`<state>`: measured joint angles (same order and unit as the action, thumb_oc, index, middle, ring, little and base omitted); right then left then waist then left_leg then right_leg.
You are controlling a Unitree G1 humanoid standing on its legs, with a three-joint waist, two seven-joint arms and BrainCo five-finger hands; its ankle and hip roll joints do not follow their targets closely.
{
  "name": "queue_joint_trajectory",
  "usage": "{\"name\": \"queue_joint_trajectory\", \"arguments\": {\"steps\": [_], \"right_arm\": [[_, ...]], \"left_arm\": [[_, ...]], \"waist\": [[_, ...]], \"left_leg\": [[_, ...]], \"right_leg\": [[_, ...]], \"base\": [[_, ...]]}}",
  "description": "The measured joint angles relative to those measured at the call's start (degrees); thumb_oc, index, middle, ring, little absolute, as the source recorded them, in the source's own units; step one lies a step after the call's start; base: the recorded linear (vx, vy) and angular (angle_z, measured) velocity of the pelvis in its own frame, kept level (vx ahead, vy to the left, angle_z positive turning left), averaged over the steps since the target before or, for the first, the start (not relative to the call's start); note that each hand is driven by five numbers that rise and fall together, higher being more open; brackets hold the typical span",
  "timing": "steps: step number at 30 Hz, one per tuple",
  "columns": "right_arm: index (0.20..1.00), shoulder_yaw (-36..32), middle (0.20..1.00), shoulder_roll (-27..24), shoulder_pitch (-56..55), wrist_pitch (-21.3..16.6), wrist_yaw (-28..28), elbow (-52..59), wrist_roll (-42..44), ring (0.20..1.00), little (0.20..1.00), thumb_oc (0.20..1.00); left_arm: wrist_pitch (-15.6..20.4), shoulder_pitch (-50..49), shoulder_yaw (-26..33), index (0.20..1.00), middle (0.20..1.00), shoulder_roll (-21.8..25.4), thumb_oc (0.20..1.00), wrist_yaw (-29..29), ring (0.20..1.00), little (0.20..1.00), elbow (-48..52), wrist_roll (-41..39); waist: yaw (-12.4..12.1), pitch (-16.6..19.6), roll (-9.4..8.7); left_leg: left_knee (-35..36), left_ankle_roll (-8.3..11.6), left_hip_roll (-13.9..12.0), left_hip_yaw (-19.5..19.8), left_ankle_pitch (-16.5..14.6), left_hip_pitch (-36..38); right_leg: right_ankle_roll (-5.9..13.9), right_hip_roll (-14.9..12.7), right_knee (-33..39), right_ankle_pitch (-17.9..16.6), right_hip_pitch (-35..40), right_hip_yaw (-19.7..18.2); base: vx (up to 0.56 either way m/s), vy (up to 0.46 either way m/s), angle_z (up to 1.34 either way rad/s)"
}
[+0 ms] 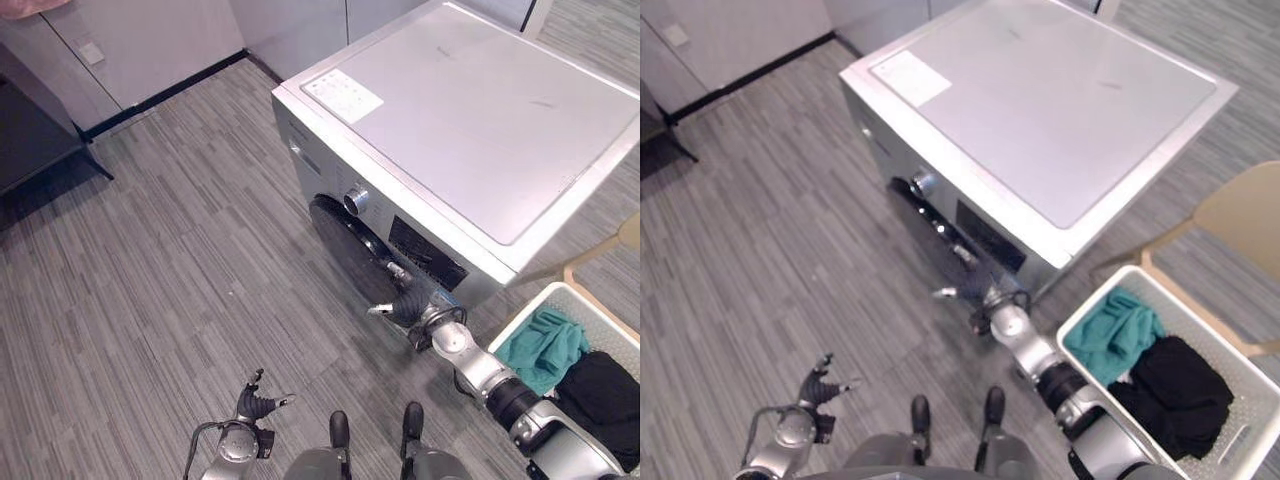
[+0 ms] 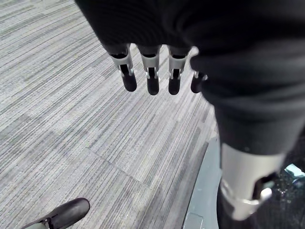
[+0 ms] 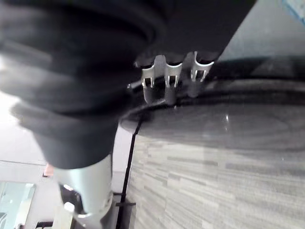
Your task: Grab the laundry basket,head to the washer,open it,put in the laundry and shut it.
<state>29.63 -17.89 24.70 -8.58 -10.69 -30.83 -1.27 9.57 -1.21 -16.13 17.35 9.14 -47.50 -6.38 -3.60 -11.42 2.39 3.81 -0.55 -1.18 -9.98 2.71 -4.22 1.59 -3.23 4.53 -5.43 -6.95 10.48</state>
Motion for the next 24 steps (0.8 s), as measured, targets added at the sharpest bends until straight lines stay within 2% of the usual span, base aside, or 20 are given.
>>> {"name": "queue_joint_trajectory", "arguments": {"steps": [2, 6, 9, 12, 16, 19, 21, 22, 24], "right_arm": [[1.000, -0.3, 1.000, -1.5, -1.0, 0.3, -1.8, -0.1, -1.2, 1.000, 1.000, 1.000], [1.000, -2.9, 1.000, -2.6, -5.9, 0.2, -3.3, 2.6, -3.4, 1.000, 1.000, 1.000], [1.000, -4.6, 1.000, -3.0, -10.1, 0.8, -3.7, 2.8, -3.5, 1.000, 1.000, 1.000], [1.000, -4.5, 1.000, -2.9, -10.0, 1.2, -3.7, 2.1, -3.3, 1.000, 1.000, 1.000], [1.000, -4.2, 1.000, -0.2, -5.7, 1.4, -3.7, -5.9, -1.9, 1.000, 1.000, 1.000], [1.000, -3.2, 1.000, 0.5, -1.5, 1.6, -3.6, -9.1, 0.6, 1.000, 1.000, 1.000], [1.000, -3.3, 1.000, 0.4, 6.6, 1.7, -4.2, -13.5, 4.2, 1.000, 1.000, 1.000], [1.000, -4.9, 1.000, 0.1, 8.6, 2.5, -5.9, -14.9, 5.2, 1.000, 1.000, 1.000], [1.000, -4.6, 1.000, -1.6, 9.3, 2.3, -5.6, -14.8, 6.4, 1.000, 1.000, 1.000]], "left_arm": [[-0.1, 0.8, 0.2, 1.000, 1.000, -0.2, 1.000, 0.3, 1.000, 1.000, 0.3, 0.0], [-0.1, 0.5, 1.4, 1.000, 1.000, 0.0, 1.000, 0.4, 1.000, 1.000, 0.3, 0.3], [-0.1, -0.2, 1.7, 1.000, 1.000, 0.0, 1.000, 0.6, 1.000, 1.000, 0.1, 0.4], [-0.1, 0.0, 1.9, 1.000, 1.000, 0.0, 1.000, 0.7, 1.000, 1.000, 0.2, 0.4], [-0.1, 1.4, 1.8, 1.000, 1.000, 0.1, 1.000, 0.8, 1.000, 1.000, 0.2, 0.4], [0.0, 3.6, 0.0, 1.000, 1.000, 0.9, 1.000, 1.2, 1.000, 1.000, 0.3, 0.1], [0.3, 6.3, -0.3, 1.000, 1.000, 1.8, 1.000, 1.5, 1.000, 1.000, 0.2, -0.2], [0.6, 6.8, -0.2, 1.000, 1.000, 2.4, 1.000, 1.9, 1.000, 1.000, 0.2, -0.2], [0.6, 6.9, 0.1, 1.000, 1.000, 3.1, 1.000, 2.2, 1.000, 1.000, 0.1, -0.3]], "waist": [[0.2, -0.4, 0.68], [-0.1, -0.4, 0.78], [0.7, -0.4, 0.72], [1.8, -0.5, 0.66], [1.7, -0.9, 0.36], [0.9, -2.8, 0.33], [-0.8, -6.4, 0.73], [-1.2, -7.2, 0.70], [-1.8, -8.7, 0.57]], "left_leg": [[0.2, 0.01, 0.0, 1.3, 0.0, -0.7], [0.4, 0.02, 0.0, 1.4, 0.0, -0.4], [0.7, 0.02, 0.1, 1.1, 0.0, 0.5], [0.7, 0.05, 0.0, 0.9, 0.0, 0.3], [0.8, 0.58, -0.1, -0.7, 0.5, -2.7], [0.8, 0.84, -0.2, -0.6, 1.6, -5.7], [0.7, 0.80, -0.2, -0.3, 2.8, -8.5], [0.7, 1.09, -0.3, -0.2, 3.1, -9.4], [0.8, 0.92, -0.2, 0.1, 3.8, -9.6]], "right_leg": [[-0.04, 0.0, 0.0, 0.0, -0.4, 1.3], [-0.03, 0.0, 0.0, 0.0, 0.0, 1.7], [0.08, -0.1, 0.0, -0.1, 0.6, 1.4], [0.36, 0.0, 0.0, -0.2, 0.1, 0.9], [0.80, 0.1, 0.0, -0.5, -3.6, -0.2], [0.88, 0.1, 0.0, -0.6, -6.5, 0.1], [0.48, 0.1, 0.0, -1.3, -9.1, 0.3], [0.32, 0.2, 0.0, -1.4, -10.0, 0.4], [-0.02, 0.2, 0.0, -2.9, -9.9, 0.4]], "base": [[0.01, -0.003, 0.28], [0.04, -0.003, 0.09], [0.03, -0.002, -0.07], [-0.04, 0.003, -0.08], [-0.09, 0.007, -0.24], [-0.11, 0.011, -0.01], [-0.06, 0.014, 0.04], [0.00, -0.001, 0.14], [0.02, 0.001, 0.21]]}}
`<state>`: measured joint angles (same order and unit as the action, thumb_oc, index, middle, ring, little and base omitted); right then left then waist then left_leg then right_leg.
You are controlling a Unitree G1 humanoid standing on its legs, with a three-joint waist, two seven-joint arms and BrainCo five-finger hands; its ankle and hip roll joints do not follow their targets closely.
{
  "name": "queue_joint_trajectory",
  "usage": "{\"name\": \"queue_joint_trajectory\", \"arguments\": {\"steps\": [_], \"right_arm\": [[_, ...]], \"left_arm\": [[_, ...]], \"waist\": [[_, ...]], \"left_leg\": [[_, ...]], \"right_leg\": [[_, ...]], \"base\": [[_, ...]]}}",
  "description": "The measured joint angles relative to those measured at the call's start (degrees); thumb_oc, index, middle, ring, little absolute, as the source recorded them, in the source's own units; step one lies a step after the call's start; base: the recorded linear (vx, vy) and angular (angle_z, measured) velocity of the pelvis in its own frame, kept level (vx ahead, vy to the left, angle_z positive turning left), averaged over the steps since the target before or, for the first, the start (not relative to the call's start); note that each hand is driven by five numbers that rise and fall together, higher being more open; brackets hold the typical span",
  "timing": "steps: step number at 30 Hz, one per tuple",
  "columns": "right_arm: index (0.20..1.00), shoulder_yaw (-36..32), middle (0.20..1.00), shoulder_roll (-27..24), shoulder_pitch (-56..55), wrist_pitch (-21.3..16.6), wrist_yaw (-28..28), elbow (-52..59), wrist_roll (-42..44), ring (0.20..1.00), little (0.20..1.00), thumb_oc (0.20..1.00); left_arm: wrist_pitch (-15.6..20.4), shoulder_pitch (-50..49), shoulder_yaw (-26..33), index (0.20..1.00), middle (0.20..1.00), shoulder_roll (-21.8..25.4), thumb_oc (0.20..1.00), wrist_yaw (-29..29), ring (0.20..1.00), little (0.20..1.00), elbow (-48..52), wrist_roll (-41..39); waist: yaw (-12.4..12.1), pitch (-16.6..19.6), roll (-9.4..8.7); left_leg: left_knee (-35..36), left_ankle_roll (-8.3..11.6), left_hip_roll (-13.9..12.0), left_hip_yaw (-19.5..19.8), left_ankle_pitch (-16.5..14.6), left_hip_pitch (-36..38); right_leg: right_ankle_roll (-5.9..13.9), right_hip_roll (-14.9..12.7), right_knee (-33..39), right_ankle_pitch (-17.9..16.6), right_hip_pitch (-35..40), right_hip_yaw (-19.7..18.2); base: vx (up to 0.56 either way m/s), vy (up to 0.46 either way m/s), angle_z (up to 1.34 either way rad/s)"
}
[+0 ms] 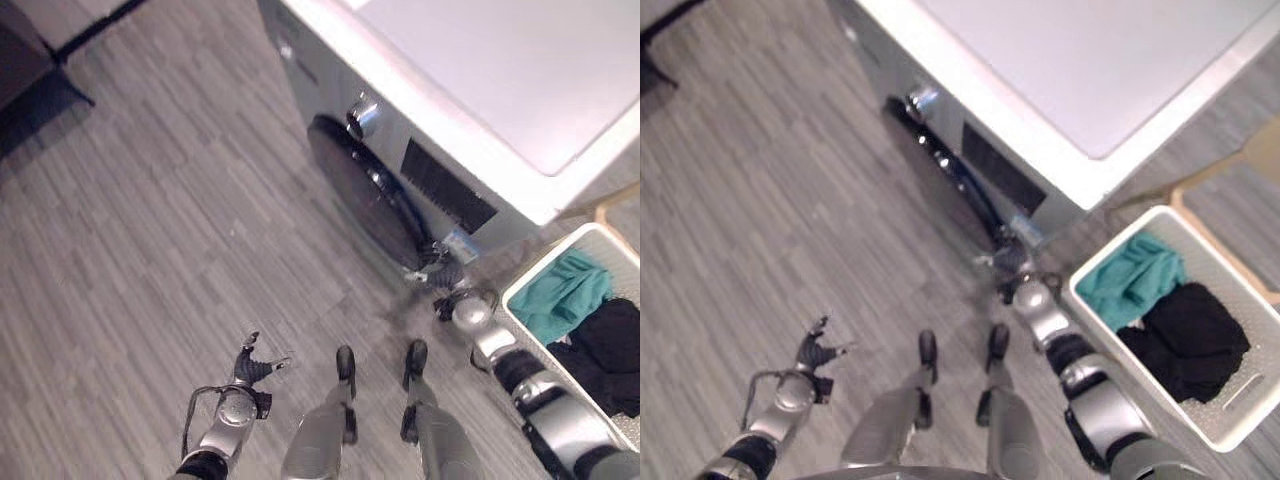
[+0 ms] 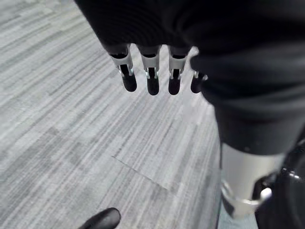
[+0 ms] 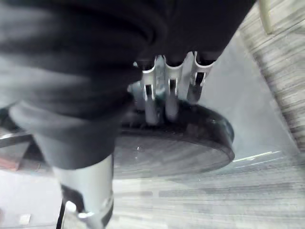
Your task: Grab the laundry basket,head to the washer,open it,put in the laundry and shut it.
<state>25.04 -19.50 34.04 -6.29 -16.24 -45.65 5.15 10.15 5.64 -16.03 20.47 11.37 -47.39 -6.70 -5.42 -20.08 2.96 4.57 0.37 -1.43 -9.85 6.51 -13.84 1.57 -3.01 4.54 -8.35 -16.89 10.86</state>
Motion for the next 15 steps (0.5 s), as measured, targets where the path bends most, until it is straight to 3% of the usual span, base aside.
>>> {"name": "queue_joint_trajectory", "arguments": {"steps": [6, 15], "right_arm": [[1.000, 0.3, 1.000, 0.6, 0.7, -0.1, -0.1, 0.9, 5.0, 1.000, 1.000, 1.000], [1.000, 11.8, 1.000, 6.2, 4.8, -0.6, 2.4, 12.6, 9.6, 1.000, 1.000, 1.000]], "left_arm": [[0.7, -1.3, 2.5, 1.000, 1.000, -0.1, 1.000, 0.3, 1.000, 1.000, -1.2, -2.2], [0.7, 0.1, 2.3, 1.000, 1.000, -0.1, 1.000, 0.4, 1.000, 1.000, -2.2, -2.2]], "waist": [[-2.6, -0.6, 0.26], [-2.8, -0.7, 0.05]], "left_leg": [[0.0, 0.16, -0.1, 1.1, -0.1, 0.0], [0.0, 0.24, -0.3, 2.0, -0.2, 1.3]], "right_leg": [[-0.90, 0.1, 0.0, -0.8, 0.4, 1.0], [-0.87, 0.3, 0.0, -0.8, 2.1, 1.7]], "base": [[0.03, 0.020, 0.10], [0.00, -0.007, 0.04]]}}
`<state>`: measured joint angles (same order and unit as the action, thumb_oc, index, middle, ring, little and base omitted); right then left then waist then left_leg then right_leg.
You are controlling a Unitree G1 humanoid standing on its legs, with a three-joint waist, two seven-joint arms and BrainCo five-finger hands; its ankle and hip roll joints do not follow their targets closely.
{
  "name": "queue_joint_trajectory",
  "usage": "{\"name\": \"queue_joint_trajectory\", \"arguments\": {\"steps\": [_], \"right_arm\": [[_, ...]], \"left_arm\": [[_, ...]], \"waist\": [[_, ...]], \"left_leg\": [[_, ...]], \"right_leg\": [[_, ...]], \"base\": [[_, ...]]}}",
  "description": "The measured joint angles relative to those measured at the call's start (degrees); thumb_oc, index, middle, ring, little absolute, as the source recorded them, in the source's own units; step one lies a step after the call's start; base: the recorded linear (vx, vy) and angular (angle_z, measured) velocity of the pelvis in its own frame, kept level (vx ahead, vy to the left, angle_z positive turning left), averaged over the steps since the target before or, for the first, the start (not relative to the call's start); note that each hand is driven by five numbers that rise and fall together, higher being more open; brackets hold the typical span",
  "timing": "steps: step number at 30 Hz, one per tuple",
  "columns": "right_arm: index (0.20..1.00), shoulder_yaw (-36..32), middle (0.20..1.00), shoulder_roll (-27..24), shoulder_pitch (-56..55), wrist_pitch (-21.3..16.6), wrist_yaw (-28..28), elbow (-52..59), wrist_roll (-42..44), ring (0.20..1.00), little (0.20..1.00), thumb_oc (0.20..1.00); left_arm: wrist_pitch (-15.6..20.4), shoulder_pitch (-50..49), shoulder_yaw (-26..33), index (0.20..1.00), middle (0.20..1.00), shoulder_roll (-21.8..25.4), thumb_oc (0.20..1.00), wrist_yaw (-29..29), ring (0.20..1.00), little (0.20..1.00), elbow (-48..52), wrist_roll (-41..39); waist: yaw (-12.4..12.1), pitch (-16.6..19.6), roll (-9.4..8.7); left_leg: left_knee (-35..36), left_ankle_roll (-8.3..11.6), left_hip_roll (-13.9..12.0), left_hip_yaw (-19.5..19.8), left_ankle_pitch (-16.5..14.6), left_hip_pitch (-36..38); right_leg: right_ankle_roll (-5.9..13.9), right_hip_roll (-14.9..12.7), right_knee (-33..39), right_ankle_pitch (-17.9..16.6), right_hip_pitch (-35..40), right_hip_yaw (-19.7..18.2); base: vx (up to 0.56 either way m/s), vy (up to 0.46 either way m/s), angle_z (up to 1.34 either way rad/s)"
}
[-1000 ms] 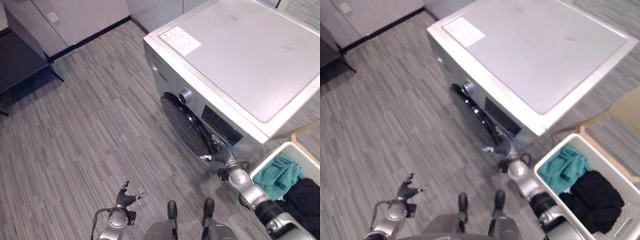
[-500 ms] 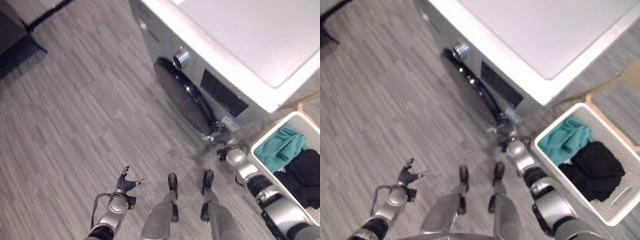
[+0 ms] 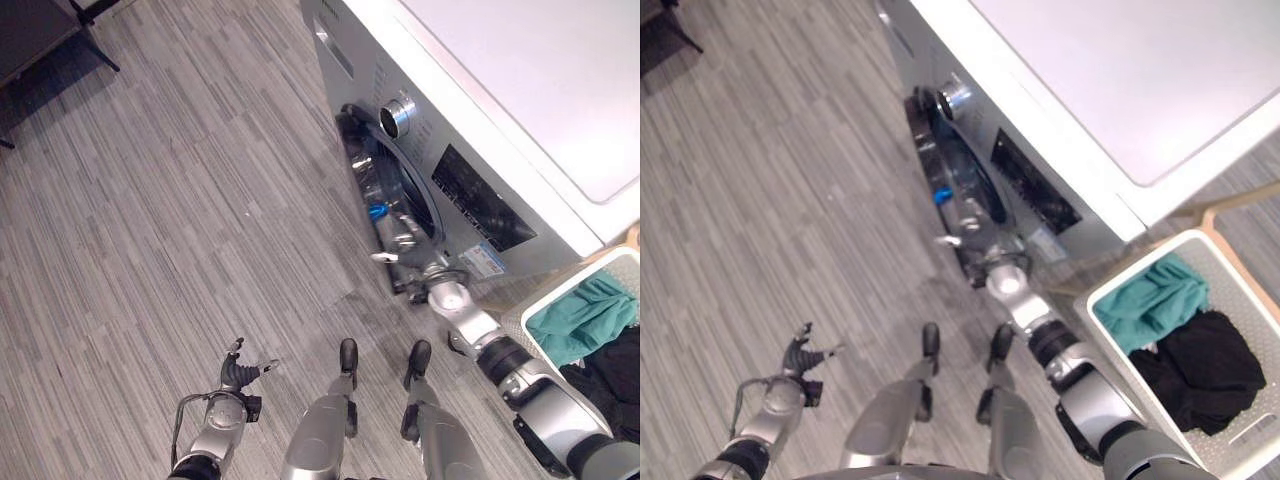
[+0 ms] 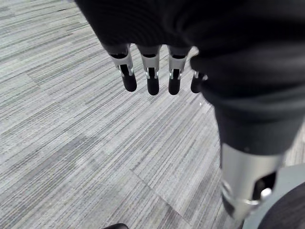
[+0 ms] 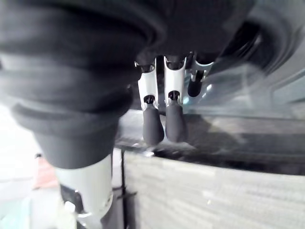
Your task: Grab the laundry basket,head to the washer,open it,put in the laundry and shut it.
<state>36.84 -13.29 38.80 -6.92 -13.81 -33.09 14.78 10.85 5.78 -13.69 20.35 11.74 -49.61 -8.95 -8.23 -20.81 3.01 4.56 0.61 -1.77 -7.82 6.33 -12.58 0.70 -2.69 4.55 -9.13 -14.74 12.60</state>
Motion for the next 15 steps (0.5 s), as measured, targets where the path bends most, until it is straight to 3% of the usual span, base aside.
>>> {"name": "queue_joint_trajectory", "arguments": {"steps": [5, 8, 9, 13, 15], "right_arm": [[1.000, 7.6, 1.000, 6.1, 10.5, 1.3, 4.1, -2.5, 3.7, 1.000, 1.000, 1.000], [1.000, 7.9, 1.000, 10.1, 12.6, -0.6, 4.5, -0.3, 5.9, 1.000, 1.000, 1.000], [1.000, 7.9, 1.000, 11.7, 14.7, -3.1, 4.5, 2.0, 6.6, 1.000, 1.000, 1.000], [1.000, 5.5, 1.000, 10.4, 16.7, -4.5, 3.7, 2.8, 6.6, 1.000, 1.000, 1.000], [1.000, 4.3, 1.000, 7.3, 15.8, -4.4, 3.7, 2.7, 6.6, 1.000, 1.000, 1.000]], "left_arm": [[0.6, 7.7, -2.8, 1.000, 1.000, 0.0, 1.000, 1.0, 1.000, 1.000, -2.0, -2.3], [1.2, 8.9, -4.1, 1.000, 1.000, -0.1, 1.000, 1.4, 1.000, 1.000, -2.0, -4.0], [1.2, 8.8, -4.2, 1.000, 1.000, 0.0, 1.000, 1.8, 1.000, 1.000, -1.8, -4.5], [1.1, 7.5, -4.5, 1.000, 1.000, 0.4, 1.000, 1.9, 1.000, 1.000, -0.7, -4.5], [0.7, 5.9, -5.4, 1.000, 1.000, 1.3, 1.000, 1.9, 1.000, 1.000, 1.0, -4.5]], "waist": [[-3.2, -0.5, -1.30], [-5.3, -0.5, -1.46], [-6.1, -0.6, -1.33], [-8.8, -0.7, -1.55], [-8.9, -1.0, -2.20]], "left_leg": [[-1.6, 1.93, -1.3, 3.0, 0.1, -2.5], [-2.0, 2.72, -1.6, 6.0, 0.5, -4.4], [-2.0, 3.07, -1.7, 7.9, 1.2, -5.5], [-1.9, 3.30, -1.4, 10.6, 1.5, -6.3], [-1.9, 3.22, -0.8, 10.3, 1.5, -6.3]], "right_leg": [[-0.39, 1.1, 0.0, 0.4, -0.5, 2.9], [-1.15, 1.5, 0.0, 0.9, -1.0, 5.2], [-1.53, 1.8, 0.0, 1.1, -1.0, 7.4], [-2.26, 1.6, 0.0, 1.7, -0.8, 9.4], [-2.23, 1.0, 0.0, 1.6, -0.8, 9.1]], "base": [[0.00, -0.089, 0.22], [0.01, -0.073, 0.50], [0.03, -0.063, 0.68], [0.01, -0.014, 0.45], [-0.02, 0.011, 0.01]]}}
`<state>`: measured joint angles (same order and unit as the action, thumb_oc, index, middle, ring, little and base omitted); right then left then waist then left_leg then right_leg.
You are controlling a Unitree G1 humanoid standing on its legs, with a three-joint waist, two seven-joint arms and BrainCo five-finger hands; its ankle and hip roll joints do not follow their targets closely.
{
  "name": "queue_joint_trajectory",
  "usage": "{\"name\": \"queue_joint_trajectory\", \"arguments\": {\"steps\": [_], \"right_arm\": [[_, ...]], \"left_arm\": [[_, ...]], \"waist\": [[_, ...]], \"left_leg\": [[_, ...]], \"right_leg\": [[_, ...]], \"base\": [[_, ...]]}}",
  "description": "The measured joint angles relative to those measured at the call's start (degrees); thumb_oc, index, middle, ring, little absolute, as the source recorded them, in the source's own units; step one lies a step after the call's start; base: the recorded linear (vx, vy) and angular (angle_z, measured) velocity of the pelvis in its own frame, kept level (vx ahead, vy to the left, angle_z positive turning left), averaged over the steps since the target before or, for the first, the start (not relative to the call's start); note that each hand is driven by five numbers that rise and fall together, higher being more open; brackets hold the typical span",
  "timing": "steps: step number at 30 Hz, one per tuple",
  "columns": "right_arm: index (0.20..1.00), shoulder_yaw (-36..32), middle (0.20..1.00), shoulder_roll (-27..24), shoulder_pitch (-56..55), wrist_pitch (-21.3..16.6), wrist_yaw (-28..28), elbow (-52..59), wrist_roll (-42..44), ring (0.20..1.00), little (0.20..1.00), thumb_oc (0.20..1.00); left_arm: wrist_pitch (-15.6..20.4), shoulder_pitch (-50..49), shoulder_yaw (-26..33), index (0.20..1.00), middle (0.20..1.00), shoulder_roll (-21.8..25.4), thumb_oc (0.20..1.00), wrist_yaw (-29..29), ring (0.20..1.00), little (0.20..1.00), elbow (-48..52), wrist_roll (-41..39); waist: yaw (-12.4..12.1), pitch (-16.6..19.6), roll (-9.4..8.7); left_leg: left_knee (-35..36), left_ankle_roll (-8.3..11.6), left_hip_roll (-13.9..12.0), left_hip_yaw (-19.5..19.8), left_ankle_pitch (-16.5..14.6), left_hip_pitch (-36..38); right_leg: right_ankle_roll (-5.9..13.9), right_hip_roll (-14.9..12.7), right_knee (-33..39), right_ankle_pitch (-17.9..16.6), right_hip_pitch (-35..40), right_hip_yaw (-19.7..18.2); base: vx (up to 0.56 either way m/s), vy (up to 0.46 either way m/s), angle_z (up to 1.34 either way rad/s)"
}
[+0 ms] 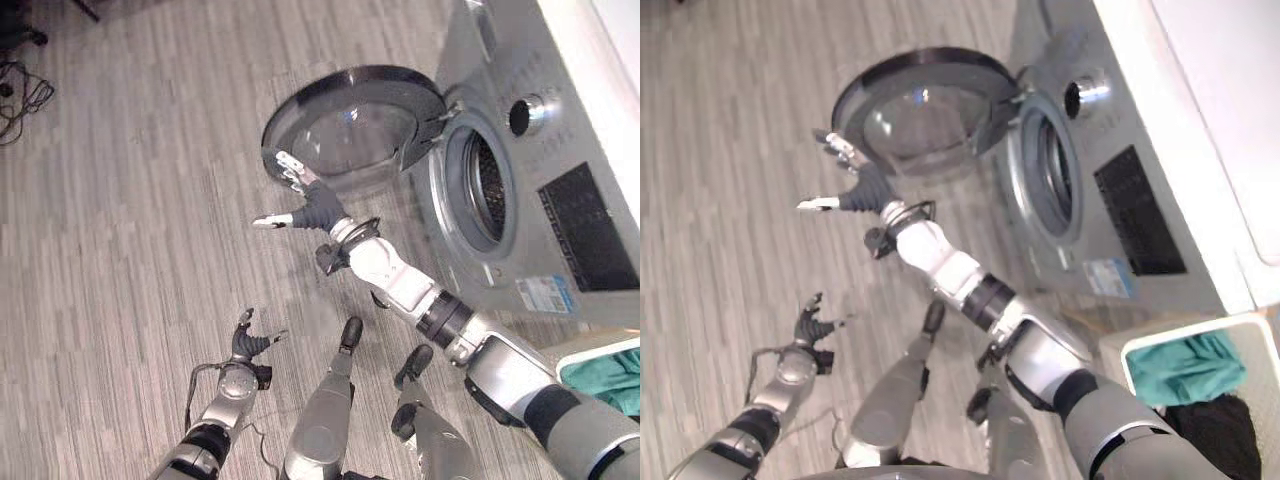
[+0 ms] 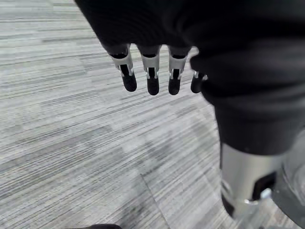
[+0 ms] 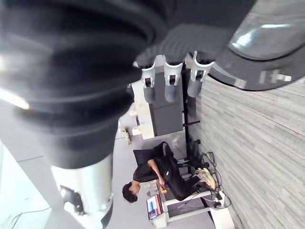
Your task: Grab the laundry basket,head to the washer,open it,put in the laundry and shut it.
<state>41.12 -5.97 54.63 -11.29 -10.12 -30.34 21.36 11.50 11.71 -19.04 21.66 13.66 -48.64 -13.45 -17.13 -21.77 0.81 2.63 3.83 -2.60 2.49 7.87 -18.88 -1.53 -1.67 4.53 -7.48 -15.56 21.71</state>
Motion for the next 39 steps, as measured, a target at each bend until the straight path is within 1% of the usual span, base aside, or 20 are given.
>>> {"name": "queue_joint_trajectory", "arguments": {"steps": [3, 4, 5, 6, 7, 8, 12, 15, 16, 17, 18, 19, 21, 22, 26, 27, 31, 33, 37, 39], "right_arm": [[1.000, -1.1, 1.000, -4.3, -2.8, 0.5, -0.9, 0.0, 0.0, 1.000, 1.000, 1.000], [1.000, -1.1, 1.000, -5.2, -3.6, 0.6, -1.1, 0.1, 0.0, 1.000, 1.000, 1.000], [1.000, -1.3, 1.000, -6.5, -6.3, 0.8, -1.1, 2.3, -0.7, 1.000, 1.000, 1.000], [1.000, -1.9, 1.000, -7.5, -9.0, 0.8, -1.0, 5.0, -1.3, 1.000, 1.000, 1.000], [1.000, -1.8, 1.000, -9.1, -12.9, 0.8, -0.8, 8.2, -2.7, 1.000, 1.000, 1.000], [1.000, -1.1, 1.000, -9.7, -14.2, 1.0, -0.5, 8.2, -3.6, 1.000, 1.000, 1.000], [1.000, -1.1, 1.000, -14.2, -23.0, 1.5, 1.6, 11.5, -8.2, 1.000, 1.000, 1.000], [1.000, -2.0, 1.000, -16.0, -29.0, 1.6, 3.4, 11.7, -12.8, 1.000, 1.000, 1.000], [1.000, -1.9, 1.000, -16.9, -30.4, 1.6, 3.6, 11.4, -14.2, 1.000, 1.000, 1.000], [1.000, -2.0, 1.000, -17.0, -31.2, 1.6, 4.0, 11.3, -14.8, 1.000, 1.000, 1.000], [1.000, -1.8, 1.000, -17.3, -31.7, 1.6, 4.2, 11.4, -14.9, 1.000, 1.000, 1.000], [1.000, -1.7, 1.000, -18.5, -33.1, 1.3, 5.1, 11.6, -15.2, 1.000, 1.000, 1.000], [1.000, -1.6, 1.000, -19.9, -34.6, 1.2, 5.4, 11.9, -15.2, 1.000, 1.000, 1.000], [1.000, -2.2, 1.000, -21.7, -35.6, 1.1, 5.9, 12.4, -15.2, 1.000, 1.000, 1.000], [1.000, -4.1, 1.000, -24.5, -37.8, 0.4, 6.7, 14.8, -15.1, 1.000, 1.000, 1.000], [1.000, -5.9, 1.000, -24.8, -38.3, 0.2, 7.1, 15.7, -15.1, 1.000, 1.000, 1.000], [1.000, -9.1, 1.000, -26.2, -39.1, -0.3, 7.2, 18.2, -14.6, 1.000, 1.000, 1.000], [1.000, -10.9, 1.000, -27.8, -39.7, -1.2, 7.2, 20.5, -14.6, 1.000, 1.000, 1.000], [1.000, -14.3, 1.000, -28.0, -41.5, -1.8, 6.4, 21.1, -14.5, 1.000, 1.000, 1.000], [1.000, -14.4, 1.000, -27.9, -42.0, -2.0, 6.3, 21.1, -14.5, 1.000, 1.000, 1.000]], "left_arm": [[-0.3, -0.3, -1.5, 1.000, 1.000, 1.8, 1.000, 0.0, 1.000, 1.000, 5.4, 0.1], [-0.2, 0.1, -1.3, 1.000, 1.000, 1.9, 1.000, 0.1, 1.000, 1.000, 6.0, 0.1], [-0.5, 1.1, -2.0, 1.000, 1.000, 2.8, 1.000, 0.2, 1.000, 1.000, 8.1, 0.2], [-0.4, 1.4, -2.3, 1.000, 1.000, 3.4, 1.000, 0.2, 1.000, 1.000, 9.7, 0.4], [-0.4, 2.1, -3.1, 1.000, 1.000, 3.2, 1.000, 0.2, 1.000, 1.000, 10.5, 1.0], [-0.4, 2.9, -3.1, 1.000, 1.000, 2.9, 1.000, 0.1, 1.000, 1.000, 10.5, 1.3], [-0.5, 8.4, -4.2, 1.000, 1.000, 2.2, 1.000, 0.4, 1.000, 1.000, 11.6, 4.4], [-0.9, 14.4, -5.5, 1.000, 1.000, 2.5, 1.000, 1.7, 1.000, 1.000, 11.5, 8.1], [-0.9, 17.1, -5.3, 1.000, 1.000, 2.5, 1.000, 2.3, 1.000, 1.000, 10.8, 9.1], [-1.0, 19.0, -5.3, 1.000, 1.000, 3.1, 1.000, 2.5, 1.000, 1.000, 9.1, 9.9], [-0.9, 20.3, -5.1, 1.000, 1.000, 3.6, 1.000, 2.6, 1.000, 1.000, 7.7, 10.0], [-1.2, 24.1, -4.7, 1.000, 1.000, 4.2, 1.000, 3.3, 1.000, 1.000, 3.6, 10.2], [-1.6, 26.4, -3.7, 1.000, 1.000, 5.2, 1.000, 3.7, 1.000, 1.000, 1.0, 10.2], [-1.9, 29.4, -3.3, 1.000, 1.000, 6.9, 1.000, 4.2, 1.000, 1.000, -3.2, 10.2], [-2.1, 31.1, -0.4, 1.000, 1.000, 10.6, 1.000, 4.6, 1.000, 1.000, -7.8, 10.2], [-2.1, 31.2, -0.1, 1.000, 1.000, 12.4, 1.000, 4.6, 1.000, 1.000, -10.5, 10.2], [-3.2, 30.8, 2.8, 1.000, 1.000, 14.2, 1.000, 4.7, 1.000, 1.000, -15.4, 10.1], [-3.4, 30.9, 4.2, 1.000, 1.000, 15.7, 1.000, 4.8, 1.000, 1.000, -16.1, 10.1], [-3.1, 30.6, 6.1, 1.000, 1.000, 18.4, 1.000, 5.2, 1.000, 1.000, -15.4, 10.2], [-3.1, 30.8, 6.1, 1.000, 1.000, 19.0, 1.000, 5.3, 1.000, 1.000, -14.8, 10.1]], "waist": [[0.6, -0.5, -1.14], [1.3, -0.7, -1.68], [2.4, -0.9, -3.11], [3.0, -1.0, -3.97], [4.0, -1.4, -4.19], [5.4, -1.4, -4.47], [10.6, -1.5, -4.54], [12.5, -1.5, -4.42], [14.1, -1.6, -4.50], [15.1, -1.6, -4.46], [15.4, -1.7, -4.26], [17.2, -1.8, -4.10], [18.7, -1.8, -4.11], [19.1, -1.9, -4.18], [21.1, -1.9, -4.18], [21.7, -2.0, -4.25], [21.8, -2.4, -4.42], [21.8, -3.5, -4.92], [21.8, -4.0, -5.30], [21.8, -4.2, -5.50]], "left_leg": [[0.0, -0.14, 0.4, -0.7, 0.1, 0.1], [0.0, -0.14, 0.5, -0.9, 0.1, 0.1], [0.2, -0.17, 0.6, -2.4, 0.1, 0.3], [0.3, -0.17, 0.6, -3.7, 0.1, 0.5], [0.5, -0.23, 0.8, -5.0, 0.1, 1.1], [0.5, -0.27, 1.0, -5.5, 0.1, 1.4], [1.0, -0.68, 1.1, -8.2, -0.2, 2.5], [1.9, -1.49, 0.9, -10.4, 0.1, 2.6], [1.9, -1.69, 0.9, -11.7, -0.1, 2.5], [1.9, -1.80, 0.9, -12.5, -0.1, 2.5], [1.9, -1.99, 0.8, -12.8, -0.2, 2.6], [1.9, -2.37, 0.8, -14.3, -0.5, 2.9], [1.9, -2.54, 0.8, -15.0, -0.8, 3.1], [2.0, -2.66, 0.5, -16.5, -1.1, 3.1], [2.0, -2.16, -0.3, -17.8, -1.5, 3.0], [2.0, -1.98, -0.4, -18.3, -1.6, 3.1], [2.0, -1.82, -0.9, -19.2, -2.0, 3.1], [2.0, -1.81, -0.9, -19.1, -2.0, 2.9], [2.0, -1.79, -0.9, -18.2, -2.1, 2.1], [2.0, -1.88, -0.7, -17.8, -2.0, 2.0]], "right_leg": [[0.57, -0.6, -0.4, -0.2, -0.4, -0.8], [0.77, -0.7, -0.3, -0.2, -0.5, -1.2], [1.23, -0.8, -0.4, -0.6, -1.2, -2.8], [1.35, -0.9, -0.6, -0.7, -1.6, -4.0], [1.64, -1.2, -0.5, -1.2, -1.6, -5.3], [1.94, -1.4, -0.3, -1.4, -1.5, -5.9], [2.64, -1.5, 0.0, -1.9, -1.5, -8.1], [2.65, -1.1, -0.1, -2.8, -3.1, -10.3], [2.70, -1.0, 0.0, -3.2, -3.7, -11.4], [2.60, -1.0, -0.1, -3.5, -4.0, -12.0], [2.83, -0.9, 0.0, -3.7, -4.2, -12.1], [3.23, -0.8, 0.0, -4.0, -4.4, -13.2], [3.24, -0.7, 0.0, -4.1, -4.8, -14.4], [3.25, -0.4, 0.0, -4.3, -5.5, -15.5], [2.81, 0.6, 0.0, -5.0, -6.2, -16.4], [2.81, 1.0, 0.0, -5.0, -6.4, -16.8], [2.61, 1.6, 0.0, -5.1, -6.8, -17.4], [2.61, 1.6, 0.0, -5.1, -6.9, -17.3], [2.62, 1.2, 0.0, -5.1, -7.3, -16.7], [2.62, 1.0, 0.0, -5.1, -7.3, -16.3]], "base": [[-0.03, 0.034, -0.09], [-0.05, 0.087, -0.24], [-0.04, 0.070, -0.43], [-0.05, 0.068, -0.62], [-0.03, 0.045, -0.56], [-0.03, 0.045, -0.42], [-0.04, 0.055, -0.31], [-0.03, 0.074, -0.40], [-0.03, 0.114, -0.49], [-0.01, 0.058, -0.38], [0.00, 0.107, -0.43], [0.02, 0.071, -0.45], [0.02, 0.061, -0.43], [0.02, 0.031, -0.40], [0.03, 0.054, -0.25], [0.05, 0.051, -0.21], [0.05, 0.051, -0.15], [0.05, 0.066, 0.03], [0.04, 0.045, 0.10], [0.05, 0.036, 0.11]]}}
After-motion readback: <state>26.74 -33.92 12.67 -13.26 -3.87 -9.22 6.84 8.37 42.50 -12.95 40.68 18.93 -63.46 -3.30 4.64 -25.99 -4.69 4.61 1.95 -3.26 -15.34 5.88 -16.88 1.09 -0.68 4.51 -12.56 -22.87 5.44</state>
